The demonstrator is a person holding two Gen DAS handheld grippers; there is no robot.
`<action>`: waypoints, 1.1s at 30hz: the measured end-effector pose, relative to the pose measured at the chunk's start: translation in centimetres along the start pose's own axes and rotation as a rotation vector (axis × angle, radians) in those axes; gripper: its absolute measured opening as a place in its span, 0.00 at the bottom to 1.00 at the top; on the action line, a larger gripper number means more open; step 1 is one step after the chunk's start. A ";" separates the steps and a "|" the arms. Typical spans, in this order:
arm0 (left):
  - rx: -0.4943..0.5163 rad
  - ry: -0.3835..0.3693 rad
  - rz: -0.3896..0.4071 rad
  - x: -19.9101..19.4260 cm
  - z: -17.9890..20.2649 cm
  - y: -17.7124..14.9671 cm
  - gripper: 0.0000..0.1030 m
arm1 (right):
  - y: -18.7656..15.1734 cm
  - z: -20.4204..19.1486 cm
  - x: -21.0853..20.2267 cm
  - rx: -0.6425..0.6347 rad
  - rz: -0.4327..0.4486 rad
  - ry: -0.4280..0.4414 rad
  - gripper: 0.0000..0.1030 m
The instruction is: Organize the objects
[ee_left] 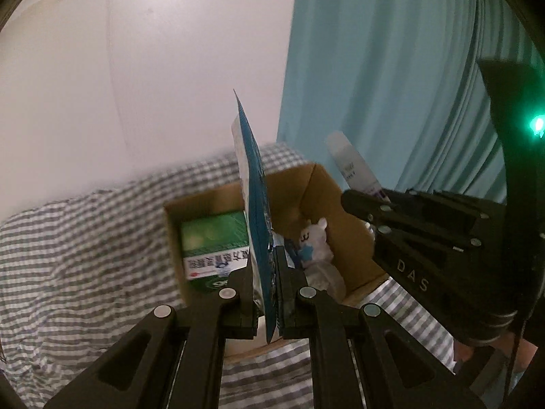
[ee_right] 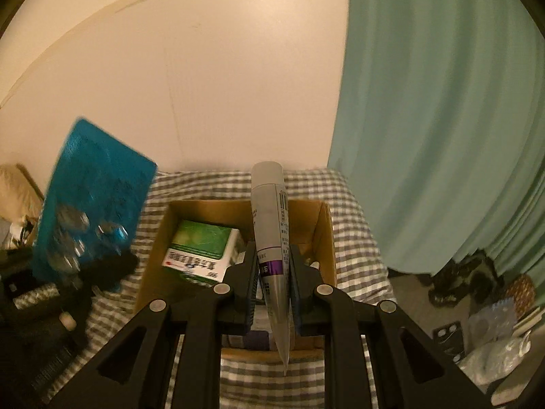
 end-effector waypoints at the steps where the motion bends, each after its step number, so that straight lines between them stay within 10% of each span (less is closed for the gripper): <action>1: 0.005 0.007 -0.012 0.7 0.0 0.0 0.07 | -0.1 0.0 0.8 0.003 -0.009 0.000 0.15; 15: 0.045 0.064 -0.039 2.7 -0.6 -0.1 0.11 | -0.7 1.7 4.9 0.103 -0.053 0.045 0.24; 17: 0.058 0.080 -0.030 2.4 -0.6 0.2 0.20 | -0.2 1.9 3.9 0.128 -0.028 0.043 0.51; 20: 0.072 0.112 0.004 0.9 -0.7 0.7 0.63 | 0.5 2.3 2.1 0.158 0.019 0.056 0.57; 33: 0.045 0.210 0.217 -13.2 -4.0 2.4 0.79 | 0.1 1.5 -8.4 0.176 0.143 0.030 0.72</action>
Point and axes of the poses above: each gripper's, at about its wrist camera, not at the fingertips, and x roughly the way its jaws point, z to its right, y to its top, the point moved 4 cm from there along x, roughly the way its jaws point, and after that the axes turned 11 degrees about -y, right-handed, at the moved point
